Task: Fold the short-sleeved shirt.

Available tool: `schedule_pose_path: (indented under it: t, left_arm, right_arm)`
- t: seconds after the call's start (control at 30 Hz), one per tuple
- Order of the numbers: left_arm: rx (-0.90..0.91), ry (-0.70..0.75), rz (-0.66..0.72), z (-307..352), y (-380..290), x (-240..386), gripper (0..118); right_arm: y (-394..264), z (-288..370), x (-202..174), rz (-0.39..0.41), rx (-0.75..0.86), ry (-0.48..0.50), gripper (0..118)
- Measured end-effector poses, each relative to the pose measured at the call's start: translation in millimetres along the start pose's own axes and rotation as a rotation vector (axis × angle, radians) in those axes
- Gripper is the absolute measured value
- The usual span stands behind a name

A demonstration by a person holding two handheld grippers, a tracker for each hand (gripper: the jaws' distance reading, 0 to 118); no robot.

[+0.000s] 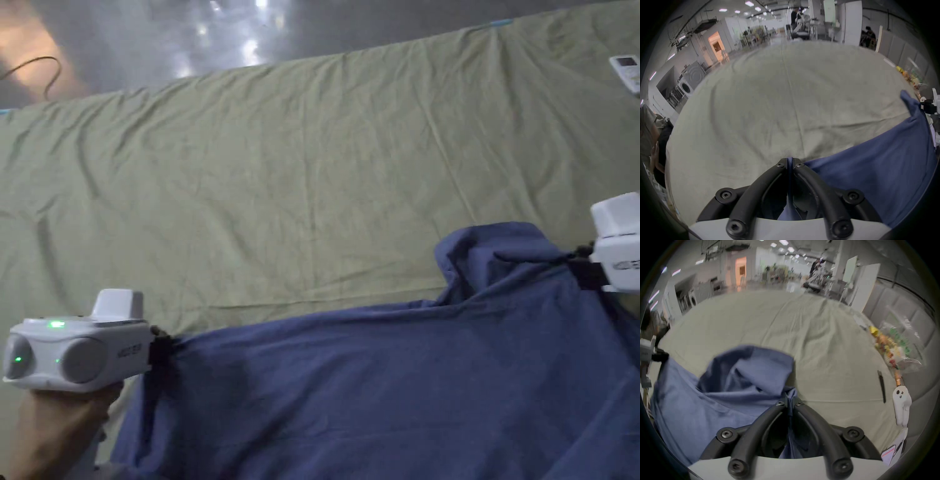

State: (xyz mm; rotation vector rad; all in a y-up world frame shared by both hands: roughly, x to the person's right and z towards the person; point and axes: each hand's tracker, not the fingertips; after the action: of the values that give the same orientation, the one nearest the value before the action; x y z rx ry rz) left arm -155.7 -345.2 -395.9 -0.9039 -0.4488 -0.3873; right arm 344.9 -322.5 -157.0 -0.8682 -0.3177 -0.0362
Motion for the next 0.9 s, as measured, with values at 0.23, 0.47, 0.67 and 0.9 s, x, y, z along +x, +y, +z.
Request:
schedule_pose_path:
  t: [0.23,0.47,0.67,0.9]
  left_arm:
    - [0.300,-0.085,-0.018,145,-62,-31,6]
    - [0.235,-0.148,0.261,205,-203,-26,6]
    - [0.177,-0.198,0.373,175,-270,-28,6]
    - [0.157,-0.078,0.316,178,-271,-36,80]
  right_arm:
    - [-68,141,15,-0.198,0.174,0.005,4]
    - [-190,219,-2,-0.302,0.154,-0.022,4]
    - [-239,205,-19,-0.326,0.070,-0.048,5]
    - [-247,200,-22,-0.294,0.065,-0.112,75]
